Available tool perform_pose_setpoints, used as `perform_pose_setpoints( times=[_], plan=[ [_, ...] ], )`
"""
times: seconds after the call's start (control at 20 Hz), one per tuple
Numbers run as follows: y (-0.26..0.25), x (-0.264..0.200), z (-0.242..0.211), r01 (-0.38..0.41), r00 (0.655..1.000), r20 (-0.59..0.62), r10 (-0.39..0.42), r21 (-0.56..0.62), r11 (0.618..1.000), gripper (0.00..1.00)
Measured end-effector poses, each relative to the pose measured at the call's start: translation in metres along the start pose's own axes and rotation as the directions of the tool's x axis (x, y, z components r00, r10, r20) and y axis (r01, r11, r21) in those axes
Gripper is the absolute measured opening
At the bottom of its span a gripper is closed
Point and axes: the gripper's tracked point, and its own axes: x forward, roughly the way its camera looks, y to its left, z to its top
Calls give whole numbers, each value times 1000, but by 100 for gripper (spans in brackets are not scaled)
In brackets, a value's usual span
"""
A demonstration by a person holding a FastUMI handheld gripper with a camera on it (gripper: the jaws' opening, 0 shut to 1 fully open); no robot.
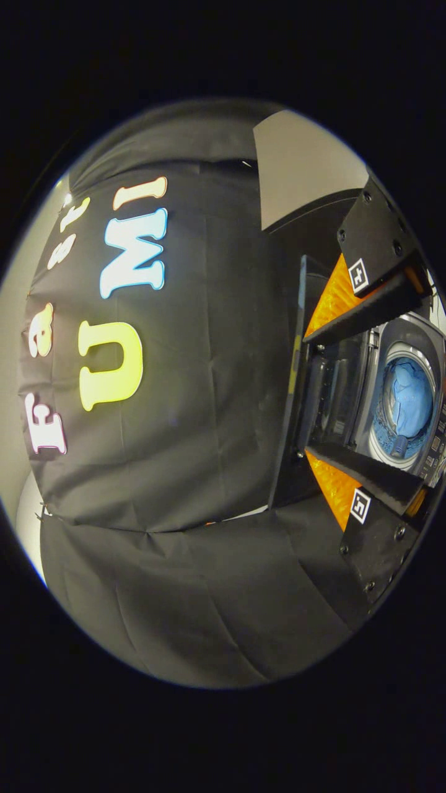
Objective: Put the clothes into the washing machine and then close the washing machine lid.
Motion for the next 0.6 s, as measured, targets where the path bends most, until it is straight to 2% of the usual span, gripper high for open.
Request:
perform_pose_setpoints(
  times=[0.25,0.5,0.6],
  plan=[
    [-16,26,25,29,1000,4,-29,-7,1000,98],
    [-21,65,38,50,999,-26,-48,99,994,98],
    [-23,82,42,71,997,-40,-67,107,992,98]
  ],
)
